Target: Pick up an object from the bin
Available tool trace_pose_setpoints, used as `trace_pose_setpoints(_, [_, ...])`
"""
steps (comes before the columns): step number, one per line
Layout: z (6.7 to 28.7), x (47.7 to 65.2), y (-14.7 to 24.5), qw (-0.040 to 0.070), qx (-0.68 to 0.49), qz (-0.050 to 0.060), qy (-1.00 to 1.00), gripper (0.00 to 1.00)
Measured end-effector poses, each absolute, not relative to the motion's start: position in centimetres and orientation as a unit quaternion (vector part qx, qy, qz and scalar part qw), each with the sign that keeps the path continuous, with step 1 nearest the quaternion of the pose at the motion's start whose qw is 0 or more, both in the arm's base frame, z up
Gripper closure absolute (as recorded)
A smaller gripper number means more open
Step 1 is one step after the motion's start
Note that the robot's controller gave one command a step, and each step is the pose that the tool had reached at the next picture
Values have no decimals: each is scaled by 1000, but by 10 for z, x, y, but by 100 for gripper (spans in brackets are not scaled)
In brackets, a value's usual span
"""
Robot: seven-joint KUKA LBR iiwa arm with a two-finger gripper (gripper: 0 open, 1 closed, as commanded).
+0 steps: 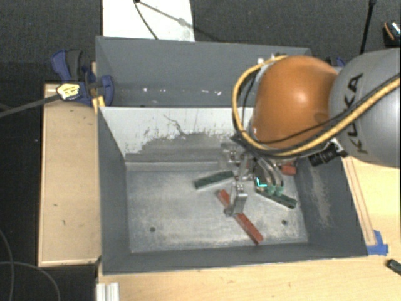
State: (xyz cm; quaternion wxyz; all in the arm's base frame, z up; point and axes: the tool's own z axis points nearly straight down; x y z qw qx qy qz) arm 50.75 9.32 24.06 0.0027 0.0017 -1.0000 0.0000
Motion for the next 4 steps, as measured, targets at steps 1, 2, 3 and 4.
trace_pose_setpoints(1, [192,571,82,-2,-49,0,-999,0])
trace_pose_setpoints(2, [67,583,11,2,-17,0,-1000,0])
trace_pose_setpoints(3, [72,584,47,-3,134,0,-991,0])
trace_pose_setpoints(4, [75,587,47,-7,130,-1,-991,100])
